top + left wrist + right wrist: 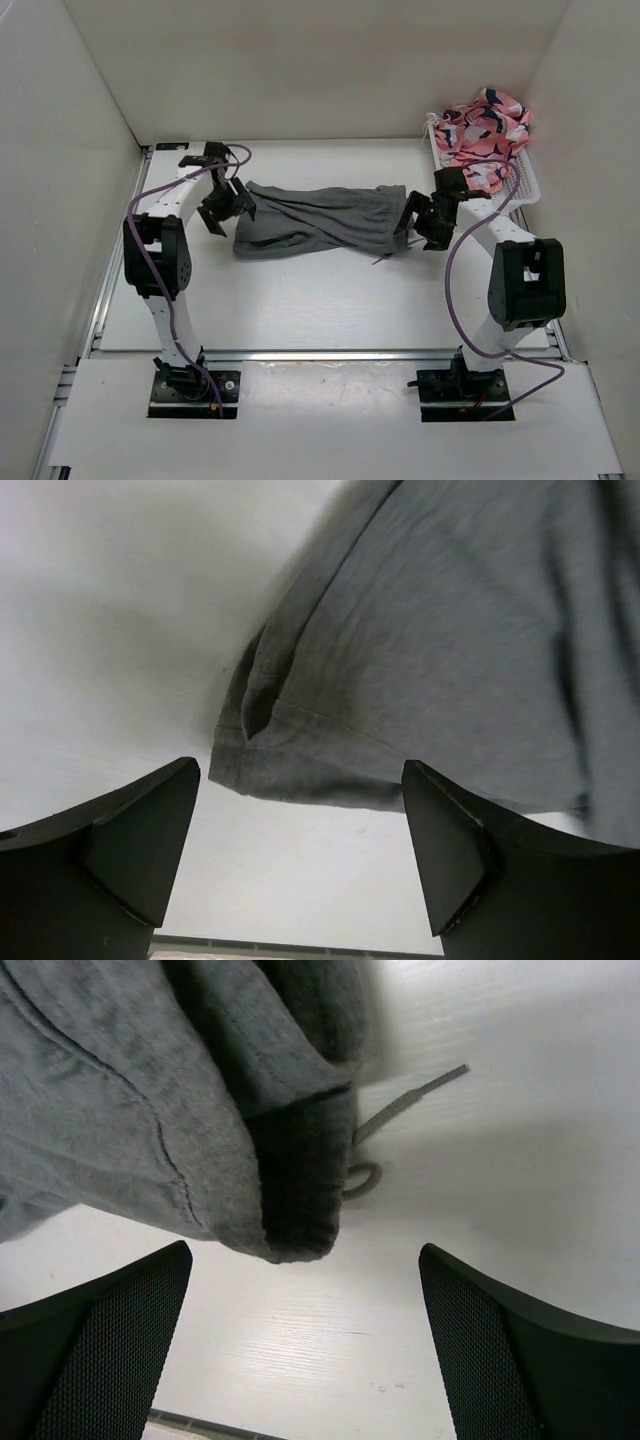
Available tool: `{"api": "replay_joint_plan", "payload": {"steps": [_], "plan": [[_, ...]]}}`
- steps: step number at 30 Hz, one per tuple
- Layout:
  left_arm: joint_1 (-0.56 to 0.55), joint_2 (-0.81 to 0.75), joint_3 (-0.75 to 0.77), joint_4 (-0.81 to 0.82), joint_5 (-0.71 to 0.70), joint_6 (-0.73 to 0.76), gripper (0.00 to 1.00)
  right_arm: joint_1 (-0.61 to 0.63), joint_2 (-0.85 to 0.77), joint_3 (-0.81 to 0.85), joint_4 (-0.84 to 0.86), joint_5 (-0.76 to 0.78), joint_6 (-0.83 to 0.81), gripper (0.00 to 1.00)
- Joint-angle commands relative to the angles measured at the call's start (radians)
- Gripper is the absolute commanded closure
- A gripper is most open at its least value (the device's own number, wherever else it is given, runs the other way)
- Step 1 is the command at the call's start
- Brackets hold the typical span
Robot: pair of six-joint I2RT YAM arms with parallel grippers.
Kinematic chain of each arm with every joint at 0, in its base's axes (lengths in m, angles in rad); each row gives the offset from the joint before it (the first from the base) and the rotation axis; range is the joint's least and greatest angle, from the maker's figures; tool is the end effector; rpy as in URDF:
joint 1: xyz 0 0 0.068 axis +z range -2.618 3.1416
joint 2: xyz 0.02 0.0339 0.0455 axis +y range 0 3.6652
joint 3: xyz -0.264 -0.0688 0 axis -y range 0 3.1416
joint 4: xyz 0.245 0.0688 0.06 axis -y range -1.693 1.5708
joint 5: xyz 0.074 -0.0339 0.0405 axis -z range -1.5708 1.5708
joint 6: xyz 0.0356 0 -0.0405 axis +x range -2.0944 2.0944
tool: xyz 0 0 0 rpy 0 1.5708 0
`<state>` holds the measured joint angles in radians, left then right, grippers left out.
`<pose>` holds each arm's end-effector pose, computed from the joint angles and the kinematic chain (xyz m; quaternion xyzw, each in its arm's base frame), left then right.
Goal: Fold and stack the shorts
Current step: Fold the shorts
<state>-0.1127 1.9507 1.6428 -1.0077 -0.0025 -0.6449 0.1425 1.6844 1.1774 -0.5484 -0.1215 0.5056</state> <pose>0.3947 -0.0446 0.2356 -0.2610 0.9569 -0.0459 0.1187 0.3430 0.0536 0.2142 0.1591 0.9521 0.1367 0.2225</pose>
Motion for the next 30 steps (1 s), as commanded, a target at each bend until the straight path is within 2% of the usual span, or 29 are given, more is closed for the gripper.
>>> {"api": "replay_joint_plan", "payload": {"steps": [1,4,5,6,7,8,9,10,11,12,13,15,16,23,30], "plan": [[-0.012,0.010,-0.066,0.057,0.035,0.030,0.06,-0.021,-0.029,-0.016,0.088,-0.055,0.001,0.01],[-0.021,0.063,-0.080,0.080,0.035,0.030,0.14,-0.021,0.024,-0.016,0.129,-0.081,0.023,0.07],[-0.021,0.088,-0.080,0.092,0.035,0.030,0.25,-0.021,0.038,-0.016,0.142,-0.081,0.024,0.10],[-0.021,0.100,-0.066,0.092,0.035,0.030,0.31,-0.021,0.053,-0.006,0.165,-0.092,0.024,0.19],[-0.021,0.111,-0.057,0.092,0.035,0.030,0.42,-0.021,0.081,-0.005,0.165,-0.092,0.034,0.24],[-0.021,0.111,-0.048,0.092,0.035,0.030,0.54,-0.021,0.092,0.008,0.176,-0.104,0.034,0.29],[-0.021,0.122,-0.047,0.092,0.035,0.030,0.76,-0.021,0.101,0.020,0.185,-0.122,0.045,0.35],[-0.021,0.122,-0.038,0.092,0.035,0.030,0.87,-0.011,0.118,0.021,0.198,-0.135,0.045,0.46],[-0.021,0.122,-0.038,0.092,0.035,0.030,0.90,-0.011,0.127,0.043,0.199,-0.147,0.045,0.52],[-0.021,0.110,-0.038,0.092,0.026,0.030,0.90,0.002,0.136,0.054,0.199,-0.159,0.045,0.57],[-0.021,0.109,-0.038,0.092,0.025,0.030,0.90,0.017,0.150,0.065,0.199,-0.159,0.045,0.72],[-0.021,0.079,-0.038,0.081,0.002,0.030,0.90,0.026,0.161,0.096,0.199,-0.159,0.054,0.94],[-0.021,0.070,-0.047,0.081,-0.013,0.030,0.90,0.035,0.161,0.096,0.188,-0.159,0.054,1.00],[0.001,-0.065,-0.047,-0.003,-0.106,0.040,0.90,0.035,0.003,0.108,0.136,-0.015,0.053,1.00],[0.085,-0.144,-0.181,-0.005,-0.157,0.060,0.90,0.016,-0.071,0.012,0.090,0.011,0.053,1.00]]}}
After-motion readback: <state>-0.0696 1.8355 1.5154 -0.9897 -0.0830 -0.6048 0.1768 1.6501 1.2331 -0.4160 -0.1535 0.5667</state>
